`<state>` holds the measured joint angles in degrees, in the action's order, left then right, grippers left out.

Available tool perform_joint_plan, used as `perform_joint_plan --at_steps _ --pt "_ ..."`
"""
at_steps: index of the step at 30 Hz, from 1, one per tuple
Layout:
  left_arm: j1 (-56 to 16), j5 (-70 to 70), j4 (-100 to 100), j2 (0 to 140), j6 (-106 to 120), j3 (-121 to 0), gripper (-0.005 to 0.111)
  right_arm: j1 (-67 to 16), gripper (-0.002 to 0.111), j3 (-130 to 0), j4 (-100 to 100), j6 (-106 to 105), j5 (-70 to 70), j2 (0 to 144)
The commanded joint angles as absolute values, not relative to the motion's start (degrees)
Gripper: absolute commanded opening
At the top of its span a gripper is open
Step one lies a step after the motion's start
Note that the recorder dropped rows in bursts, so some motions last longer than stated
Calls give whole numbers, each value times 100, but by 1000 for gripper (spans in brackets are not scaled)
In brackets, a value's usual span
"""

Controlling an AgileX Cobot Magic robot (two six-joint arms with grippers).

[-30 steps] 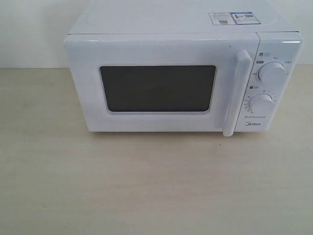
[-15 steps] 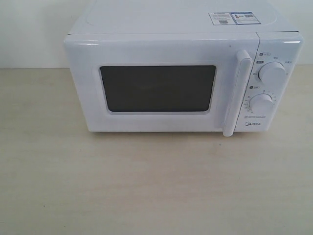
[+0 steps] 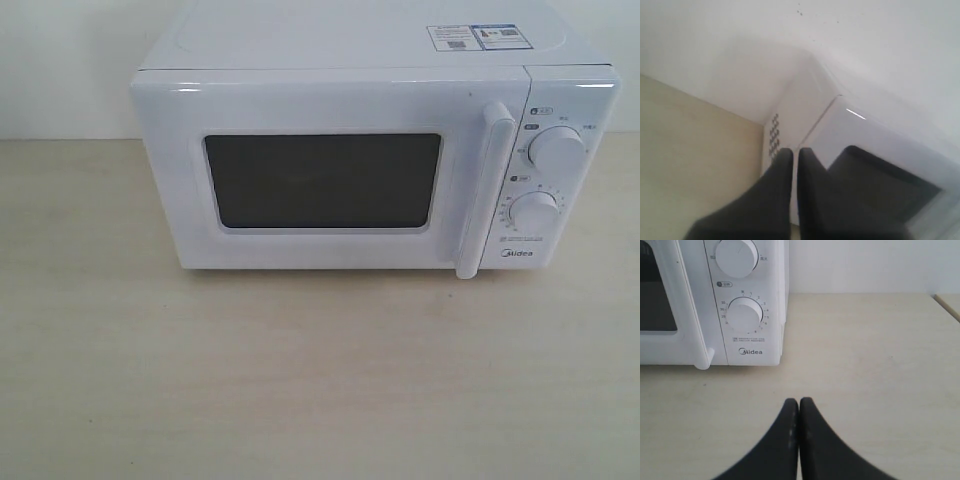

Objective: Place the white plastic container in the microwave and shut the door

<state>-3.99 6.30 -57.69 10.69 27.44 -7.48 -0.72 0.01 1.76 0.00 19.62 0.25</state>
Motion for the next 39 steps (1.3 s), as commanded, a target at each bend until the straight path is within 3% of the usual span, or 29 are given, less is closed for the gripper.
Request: perform_joint_plan --at_steps 1,6,11,22,39 --pt "-389 1361 -3805 588 575 -722 4 -55 0 0 196 0 1897 0" --pt "-389 1327 -1261 168 446 -636 4 -55 0 0 196 0 1897 0" --pt "-389 1311 -64 39 446 -450 4 -55 0 0 196 0 1897 0" --pt "-389 1085 110 0 -520 0 4 -55 0 0 196 0 1897 0" --pt "-389 1665 95 0 263 0 4 -55 0 0 196 0 1897 0"
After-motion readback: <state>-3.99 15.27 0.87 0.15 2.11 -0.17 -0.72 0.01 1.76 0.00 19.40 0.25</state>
